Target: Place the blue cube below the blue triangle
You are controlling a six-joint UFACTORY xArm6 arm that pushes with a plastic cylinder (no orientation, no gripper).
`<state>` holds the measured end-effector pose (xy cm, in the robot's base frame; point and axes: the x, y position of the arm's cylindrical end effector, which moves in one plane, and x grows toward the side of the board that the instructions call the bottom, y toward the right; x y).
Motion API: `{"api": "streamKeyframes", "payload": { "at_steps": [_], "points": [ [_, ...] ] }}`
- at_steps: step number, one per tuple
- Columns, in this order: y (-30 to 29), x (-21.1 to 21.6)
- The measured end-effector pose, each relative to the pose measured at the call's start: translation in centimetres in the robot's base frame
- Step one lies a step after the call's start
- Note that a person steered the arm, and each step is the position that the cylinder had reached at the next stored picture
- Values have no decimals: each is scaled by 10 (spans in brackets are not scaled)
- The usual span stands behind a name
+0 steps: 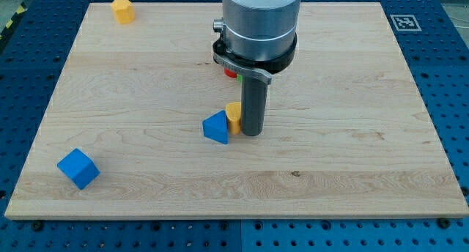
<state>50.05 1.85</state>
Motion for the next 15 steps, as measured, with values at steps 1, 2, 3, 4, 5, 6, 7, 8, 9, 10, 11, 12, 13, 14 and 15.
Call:
{"api": "streamKeyframes", "payload": {
  "at_steps": [1,2,3,4,5,6,7,8,9,10,11,12,13,14,15],
  "points": [
    [4,0],
    [36,0],
    [33,23],
    [-8,60],
    [-47,67],
    [-55,51],
    [-52,33],
    [-50,18],
    [-50,14],
    [-51,21],
    [-76,50],
    [-125,79],
    [-161,96],
    [-205,110],
    [-252,112]
  ]
}}
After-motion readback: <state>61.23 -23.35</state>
